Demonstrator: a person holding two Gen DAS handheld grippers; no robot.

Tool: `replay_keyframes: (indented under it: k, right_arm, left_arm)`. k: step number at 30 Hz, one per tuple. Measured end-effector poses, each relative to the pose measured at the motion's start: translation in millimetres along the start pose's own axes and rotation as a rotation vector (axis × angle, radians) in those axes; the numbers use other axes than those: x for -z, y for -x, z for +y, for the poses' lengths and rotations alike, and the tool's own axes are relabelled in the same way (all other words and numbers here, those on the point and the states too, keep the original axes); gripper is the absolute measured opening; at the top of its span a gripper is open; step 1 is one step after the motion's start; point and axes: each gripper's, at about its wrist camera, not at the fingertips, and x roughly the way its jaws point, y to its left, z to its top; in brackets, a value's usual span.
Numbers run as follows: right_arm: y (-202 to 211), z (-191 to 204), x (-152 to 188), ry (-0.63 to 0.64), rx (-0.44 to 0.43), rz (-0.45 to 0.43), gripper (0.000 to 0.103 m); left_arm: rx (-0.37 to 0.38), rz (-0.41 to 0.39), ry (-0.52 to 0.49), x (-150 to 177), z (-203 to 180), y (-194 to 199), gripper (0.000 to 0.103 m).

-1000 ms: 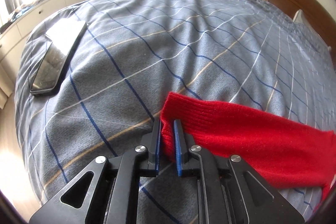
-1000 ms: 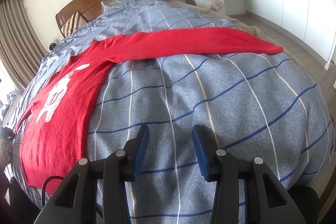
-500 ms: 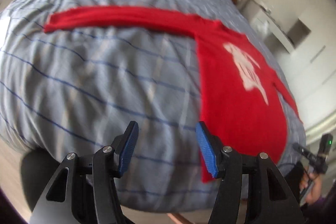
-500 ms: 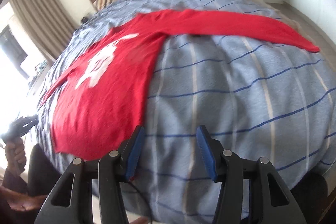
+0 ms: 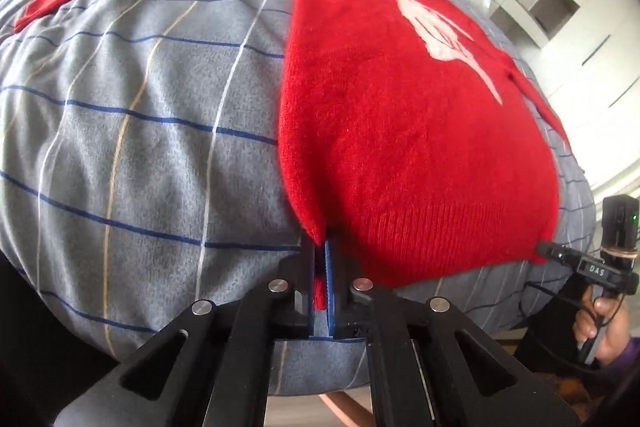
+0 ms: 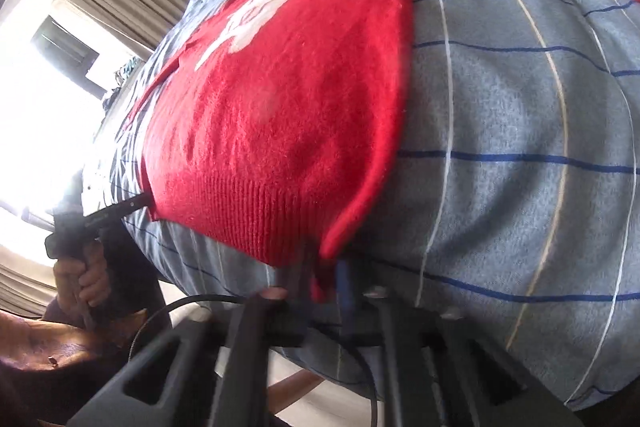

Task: Fold small clothes
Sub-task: 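Grasp the hem with both grippers, tug it straight, then release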

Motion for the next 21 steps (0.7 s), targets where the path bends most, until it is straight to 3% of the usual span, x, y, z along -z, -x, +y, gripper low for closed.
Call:
replay_keyframes:
  k: [3,6,10,14,15,18,21]
  right_arm:
    - [18.5,3.4,5.3,0.005,0.062,0.027,0.004]
    - [32.6,4.1,10.9,-0.014,0.068,0.027,0.003]
    - [12.1,-5.1,5.3,-0.027,0.104,0.027,0.003]
    - [3.7,-10.8,3.0,-0.060,0.100,0.014,0.004]
    - [7.2,-11.1,2.9,-0.058,0.097,0.010,0.010]
    - [24.7,-9.2,6.0,-0.037,0.138,0.000,0.032]
    - [59.6,-6.1,6.7,0.022,0.253,-0.101,0.048]
  left_arm:
    - [-0.021,0.026,-0.057,11.4,-4.3,11.8,0.001]
    - [-0.027,0.039,-0.055,14.3,0.2,14.5,0.001]
    - [-0.055,0.068,-0.027,10.8,2.7,-8.5,0.001]
    - [-0.111,0.040,-0.084,11.8,-9.4,-7.9,0.008]
    - [-0.116,0.029,-0.094,12.1,-13.3,-5.8,0.012]
    - [-0.122,-0.021,-0.099,16.8,-12.6,19.4,0.059]
    - [-0.135,-0.128,-0.085,11.7,-5.9,49.0,0.076]
